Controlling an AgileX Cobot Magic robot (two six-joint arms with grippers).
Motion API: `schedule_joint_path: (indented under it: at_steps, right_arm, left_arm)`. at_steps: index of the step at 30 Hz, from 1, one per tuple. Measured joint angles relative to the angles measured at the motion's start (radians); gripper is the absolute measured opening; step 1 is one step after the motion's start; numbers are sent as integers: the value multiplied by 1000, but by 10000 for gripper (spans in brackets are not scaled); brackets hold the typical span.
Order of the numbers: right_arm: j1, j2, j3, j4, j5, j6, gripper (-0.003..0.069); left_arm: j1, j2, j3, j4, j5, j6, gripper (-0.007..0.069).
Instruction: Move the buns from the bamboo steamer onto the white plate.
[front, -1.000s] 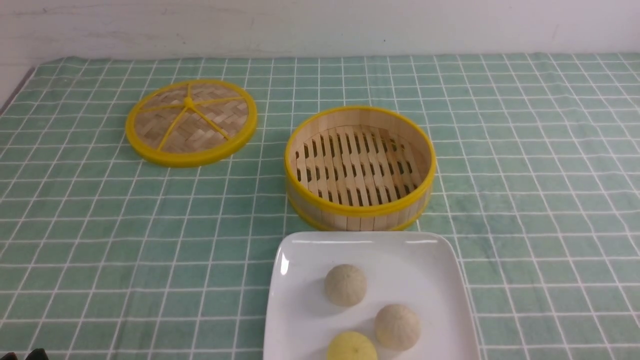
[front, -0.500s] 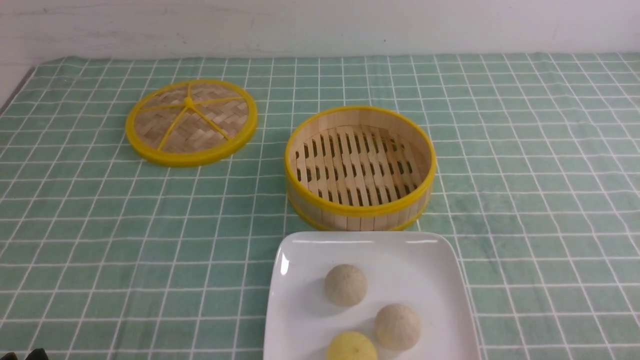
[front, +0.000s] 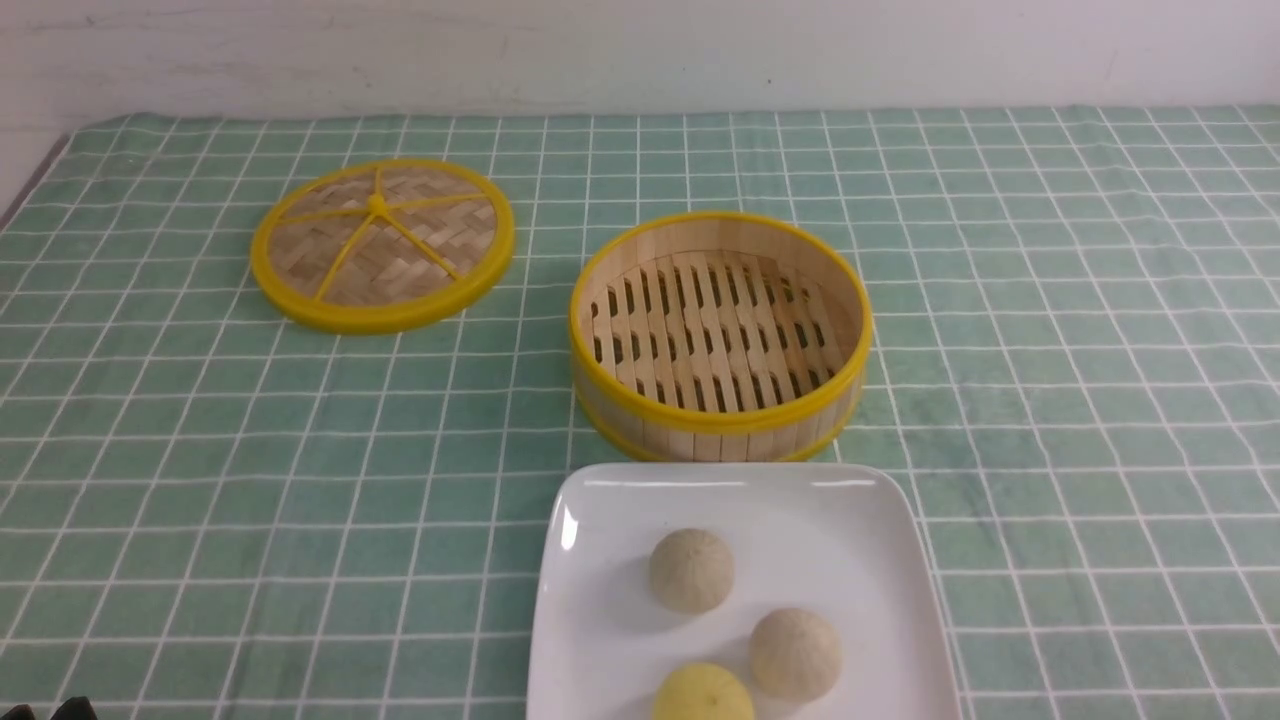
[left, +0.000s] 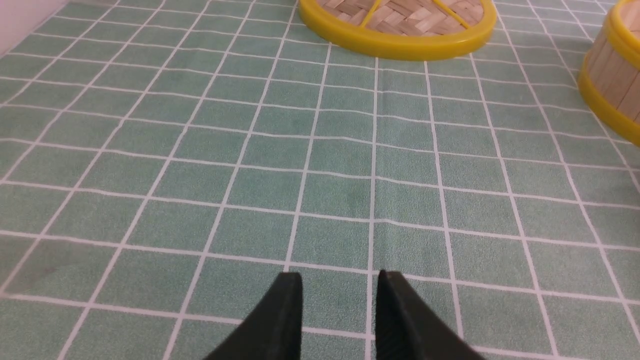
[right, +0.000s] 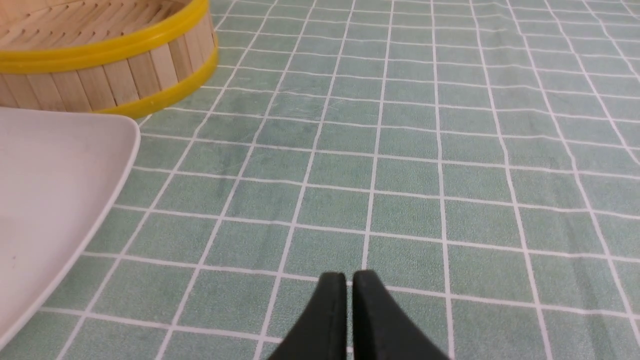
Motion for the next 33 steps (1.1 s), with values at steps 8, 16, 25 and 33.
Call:
schedule_joint_path:
  at_steps: [8,16,25,33]
  right_arm:
    - [0,0,0,0,1,-1,50]
    - [0,0,0,0,1,-1,59]
    - [0,0,0,0,1,-1,73]
    - [0,0,0,0,1,-7,83]
  left_arm:
    - [0,0,0,0,0,0,240]
    - [0,0,0,0,0,0,240]
    - [0,0,0,0,0,0,240]
    - [0,0,0,0,0,0,240]
